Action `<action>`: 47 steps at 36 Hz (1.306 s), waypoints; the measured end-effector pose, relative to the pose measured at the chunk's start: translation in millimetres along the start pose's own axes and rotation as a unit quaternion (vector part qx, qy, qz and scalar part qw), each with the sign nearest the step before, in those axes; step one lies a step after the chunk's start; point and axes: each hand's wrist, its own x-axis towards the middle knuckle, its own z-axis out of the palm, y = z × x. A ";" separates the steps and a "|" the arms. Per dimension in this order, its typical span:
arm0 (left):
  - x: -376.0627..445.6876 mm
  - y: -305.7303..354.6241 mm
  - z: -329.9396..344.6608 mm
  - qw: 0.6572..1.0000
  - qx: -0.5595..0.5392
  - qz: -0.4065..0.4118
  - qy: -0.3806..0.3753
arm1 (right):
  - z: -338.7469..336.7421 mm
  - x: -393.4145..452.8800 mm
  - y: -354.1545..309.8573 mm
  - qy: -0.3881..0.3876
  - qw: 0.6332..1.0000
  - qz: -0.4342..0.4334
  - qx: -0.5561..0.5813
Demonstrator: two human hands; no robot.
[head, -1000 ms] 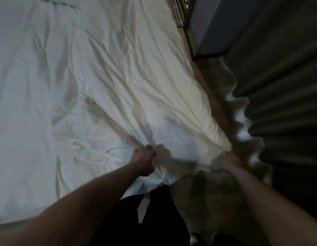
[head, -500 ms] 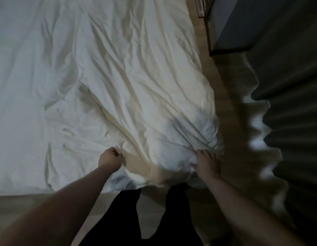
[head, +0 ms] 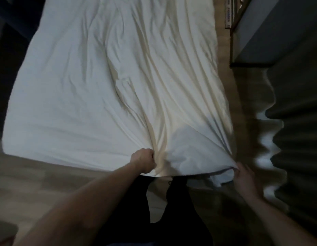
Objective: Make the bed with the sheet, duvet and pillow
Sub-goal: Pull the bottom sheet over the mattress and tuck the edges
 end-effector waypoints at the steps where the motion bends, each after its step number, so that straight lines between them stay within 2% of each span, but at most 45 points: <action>1: 3.8 -1.5 -0.3 0.999 0.028 -0.002 -0.024 | 3.8 4.8 -7.0 -0.066 0.997 0.034 -0.012; 3: 12.5 -6.0 -9.3 0.995 0.072 0.017 -0.073 | 11.5 13.0 -24.3 -0.202 0.971 0.093 -0.089; 4: 17.3 -9.8 -17.0 0.993 0.054 0.028 -0.099 | 14.0 17.1 -35.9 -0.233 0.959 0.096 -0.131; 6: 28.1 -22.0 -33.6 0.986 -0.038 0.030 -0.158 | 20.2 27.2 -59.9 -0.244 0.953 0.077 -0.165; 7: 34.7 -33.6 -40.8 0.979 -0.115 0.008 -0.169 | 23.7 33.0 -73.3 -0.226 0.957 0.057 -0.172; 9: 43.5 -68.0 -59.7 0.969 -0.212 -0.057 -0.114 | 32.8 46.6 -107.5 -0.190 0.969 0.007 -0.158; 10: 45.9 -88.4 -70.4 0.969 -0.223 -0.079 -0.070 | 36.7 51.1 -129.2 -0.176 0.976 -0.021 -0.130; 12: 51.2 -128.6 -90.9 0.977 -0.179 -0.112 0.036 | 43.7 58.9 -177.2 -0.137 0.987 -0.068 -0.056; 15: 72.3 -173.6 -121.6 0.961 -0.174 -0.151 0.153 | 61.3 80.8 -245.8 -0.112 0.988 -0.099 0.028; 19: 114.6 -185.7 -156.5 0.927 -0.252 -0.165 0.223 | 89.1 117.3 -313.7 -0.099 0.987 -0.100 0.072; 24: 176.7 -176.9 -173.8 0.922 -0.259 -0.158 0.240 | 132.0 169.8 -384.8 -0.062 0.992 -0.084 0.064; 28: 203.4 -183.5 -164.0 0.923 -0.256 -0.172 0.230 | 149.7 194.4 -399.8 -0.097 0.985 -0.120 -0.082; 30: 206.6 -185.5 -160.0 0.927 -0.243 -0.162 0.233 | 142.6 199.9 -395.9 -0.071 0.980 -0.140 -0.126; 36: 187.2 -186.1 -158.1 0.911 -0.244 -0.135 0.303 | 63.1 193.1 -328.9 0.124 0.979 -0.158 0.032; 38: 181.7 -186.5 -156.5 0.915 -0.237 -0.147 0.291 | 47.0 187.2 -299.2 0.144 0.979 -0.130 0.061; 40: 177.3 -179.3 -156.0 0.936 -0.209 -0.147 0.241 | 44.7 188.7 -281.5 0.106 0.990 -0.083 0.030; 42: 173.0 -163.3 -156.9 0.952 -0.175 -0.132 0.212 | 49.1 197.1 -275.8 -0.002 0.998 -0.035 -0.046; 44: 172.5 -139.0 -161.8 0.952 -0.167 -0.120 0.229 | 45.8 207.5 -280.0 -0.092 0.992 -0.023 -0.083; 47: 173.2 -88.4 -176.5 0.941 -0.191 -0.086 0.267 | 17.3 222.7 -286.6 -0.156 0.982 -0.073 -0.076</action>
